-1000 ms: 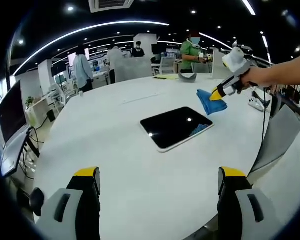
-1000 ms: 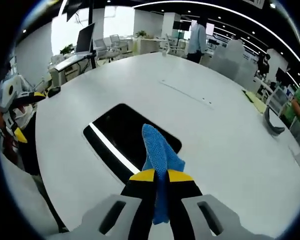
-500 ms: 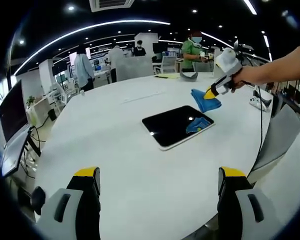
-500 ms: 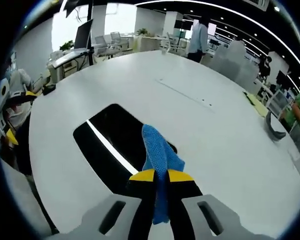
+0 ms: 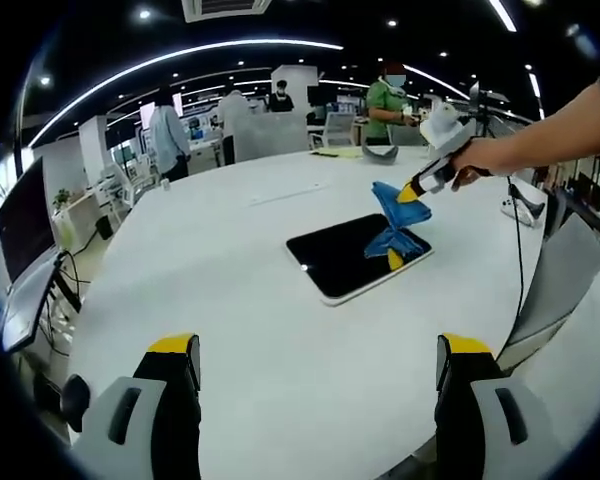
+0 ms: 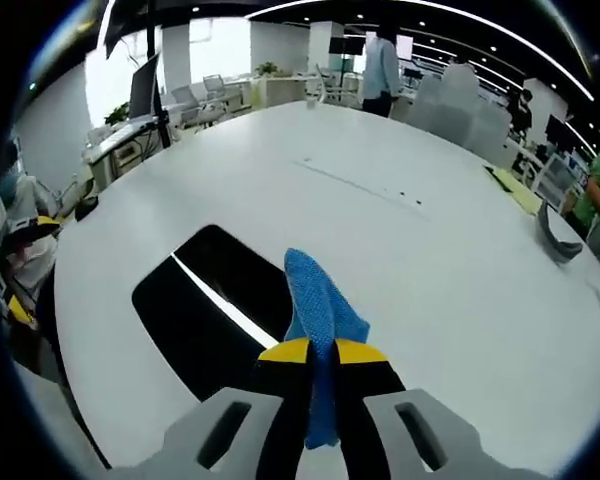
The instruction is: Wipe the mirror surface with the cleaning cloth until all visible marks leave the cleaned area.
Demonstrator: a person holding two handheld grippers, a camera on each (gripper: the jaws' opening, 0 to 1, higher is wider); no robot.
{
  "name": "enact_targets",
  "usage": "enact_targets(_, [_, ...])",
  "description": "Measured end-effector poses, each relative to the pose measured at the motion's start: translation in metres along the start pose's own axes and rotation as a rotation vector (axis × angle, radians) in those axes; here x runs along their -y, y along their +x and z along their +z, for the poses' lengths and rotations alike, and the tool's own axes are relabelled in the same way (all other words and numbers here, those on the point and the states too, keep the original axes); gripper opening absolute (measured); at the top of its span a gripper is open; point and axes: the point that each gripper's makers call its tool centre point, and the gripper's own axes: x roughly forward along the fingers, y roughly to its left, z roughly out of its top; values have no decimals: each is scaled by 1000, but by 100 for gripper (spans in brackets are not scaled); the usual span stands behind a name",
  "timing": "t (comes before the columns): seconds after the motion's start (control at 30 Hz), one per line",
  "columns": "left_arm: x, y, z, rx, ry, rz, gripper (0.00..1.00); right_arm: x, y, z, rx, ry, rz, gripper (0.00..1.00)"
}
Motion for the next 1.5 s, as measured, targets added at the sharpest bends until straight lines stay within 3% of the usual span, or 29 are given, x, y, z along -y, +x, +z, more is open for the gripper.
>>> enact_targets(0.6, [-9,-1,2,-3,-23,27,99,-1,38,-4,-51,0,33,5])
enact_targets(0.8, [-12,0,2,-7,-23,27,99,-12,41,-9,-69,-24,31,6])
enact_targets(0.97, [-12,0,3,-7,-22,26,99,-8,48,-8,-62,-75,37,8])
enact_targets(1.17, [-11,0,1,-13,-23,24,99,-5,54,-6,-61,-61,44,12])
enact_targets(1.37, [-11,-1,1,-17,-21,24,99,-14,57,-5,-36,-95,92,14])
enact_targets(1.5, [-12,-2,2,-15,-17,24,99,-14,56,-6,-29,-111,83,15])
